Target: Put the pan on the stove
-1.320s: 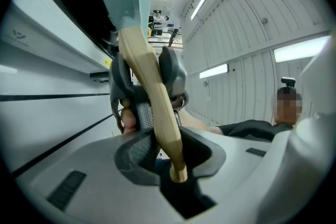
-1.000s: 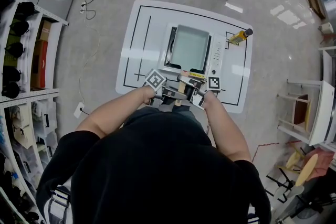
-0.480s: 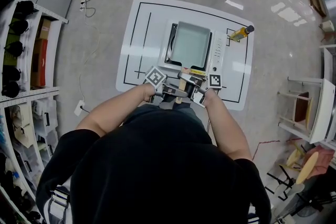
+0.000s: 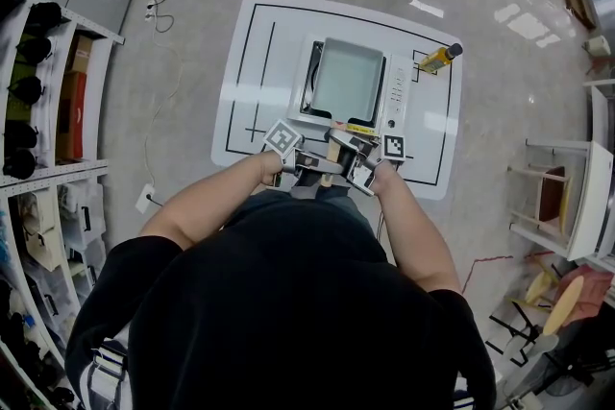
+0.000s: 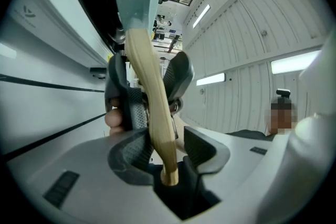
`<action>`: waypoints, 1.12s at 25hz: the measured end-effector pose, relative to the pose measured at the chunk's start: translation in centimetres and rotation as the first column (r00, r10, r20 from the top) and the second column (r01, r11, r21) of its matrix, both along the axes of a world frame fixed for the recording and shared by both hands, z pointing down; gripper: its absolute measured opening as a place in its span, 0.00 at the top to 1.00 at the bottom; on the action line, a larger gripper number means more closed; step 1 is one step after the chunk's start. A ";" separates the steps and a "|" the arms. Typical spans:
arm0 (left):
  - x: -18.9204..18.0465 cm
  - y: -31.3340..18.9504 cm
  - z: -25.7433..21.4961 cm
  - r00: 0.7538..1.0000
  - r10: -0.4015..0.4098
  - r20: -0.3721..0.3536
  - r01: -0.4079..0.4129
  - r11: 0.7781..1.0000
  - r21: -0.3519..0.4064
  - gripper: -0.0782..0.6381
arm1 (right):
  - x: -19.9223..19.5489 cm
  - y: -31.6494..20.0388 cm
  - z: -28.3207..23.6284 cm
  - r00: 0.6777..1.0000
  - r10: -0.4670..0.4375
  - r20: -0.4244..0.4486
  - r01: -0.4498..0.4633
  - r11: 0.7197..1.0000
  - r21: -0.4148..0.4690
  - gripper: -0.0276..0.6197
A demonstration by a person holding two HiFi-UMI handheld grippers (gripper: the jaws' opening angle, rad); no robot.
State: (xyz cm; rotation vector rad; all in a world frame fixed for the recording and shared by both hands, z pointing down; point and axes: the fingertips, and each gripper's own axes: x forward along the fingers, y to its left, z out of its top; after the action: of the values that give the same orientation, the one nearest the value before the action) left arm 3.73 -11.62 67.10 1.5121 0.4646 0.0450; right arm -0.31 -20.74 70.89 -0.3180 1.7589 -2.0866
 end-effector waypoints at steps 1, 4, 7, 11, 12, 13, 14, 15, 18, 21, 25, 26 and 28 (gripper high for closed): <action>0.0 -0.1 -0.1 1.000 -0.005 -0.001 0.005 1.000 -0.001 0.62 | 0.1 -0.1 -0.2 1.000 0.012 0.010 -0.012 1.000 0.001 0.61; 0.1 -0.3 -0.6 1.000 -0.026 -0.014 0.025 0.999 -0.021 0.54 | 0.5 -0.3 -0.3 0.999 0.033 0.010 -0.033 0.999 0.002 0.56; 0.1 -0.4 -1.0 0.999 -0.039 -0.020 0.039 0.998 -0.040 0.52 | 0.4 -0.4 -0.6 0.999 0.044 0.015 -0.043 0.999 -0.005 0.54; 0.0 -0.5 -1.1 0.999 -0.041 -0.018 0.041 0.999 -0.031 0.51 | 0.3 -0.3 -1.0 1.000 0.031 0.004 -0.031 0.999 0.034 0.52; 0.0 -0.4 -1.1 0.999 -0.042 -0.016 0.041 0.999 -0.030 0.51 | 0.2 -0.3 -1.1 1.000 0.030 0.000 -0.030 0.999 0.040 0.51; 0.0 -0.3 -1.1 0.999 -0.041 -0.015 0.041 0.999 -0.031 0.51 | 0.2 -0.3 -1.1 1.000 0.029 -0.003 -0.029 0.999 0.043 0.50; 0.0 -0.2 -1.2 0.999 -0.040 -0.014 0.039 0.999 -0.031 0.51 | 0.2 -0.2 -1.2 1.000 0.030 -0.003 -0.030 0.999 0.043 0.50; 0.0 -0.1 -1.2 0.999 -0.038 -0.014 0.037 0.999 -0.029 0.51 | 0.2 -0.2 -1.2 1.000 0.031 -0.004 -0.031 0.999 0.041 0.49; -0.1 0.1 -1.0 0.999 -0.036 -0.003 0.035 0.999 -0.027 0.51 | 0.3 -0.3 -0.9 0.999 0.033 -0.012 -0.033 0.999 0.035 0.49; -0.4 -0.2 -0.8 0.999 -0.054 0.004 0.054 0.998 -0.026 0.51 | 0.5 -0.3 -0.7 0.999 0.029 -0.032 -0.028 0.999 0.046 0.49; -0.8 -0.5 -0.3 0.996 -0.086 0.037 0.086 0.996 0.004 0.51 | 0.6 0.1 -0.5 0.998 0.025 -0.063 -0.022 0.998 0.057 0.49; -0.9 -0.7 -0.2 0.994 -0.099 0.043 0.099 0.995 0.017 0.51 | 0.6 0.1 -0.5 0.997 0.021 -0.078 -0.015 0.997 0.069 0.49; -1.1 -1.4 -0.1 0.991 -0.127 0.052 0.125 0.992 0.035 0.51 | 0.6 0.1 -0.5 0.994 0.011 -0.111 0.000 0.996 0.092 0.49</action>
State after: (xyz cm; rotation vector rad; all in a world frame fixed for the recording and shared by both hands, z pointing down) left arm 2.62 -12.97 67.00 1.5645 0.3259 -0.0059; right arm 0.24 -20.62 70.38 -0.4200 1.9089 -2.0121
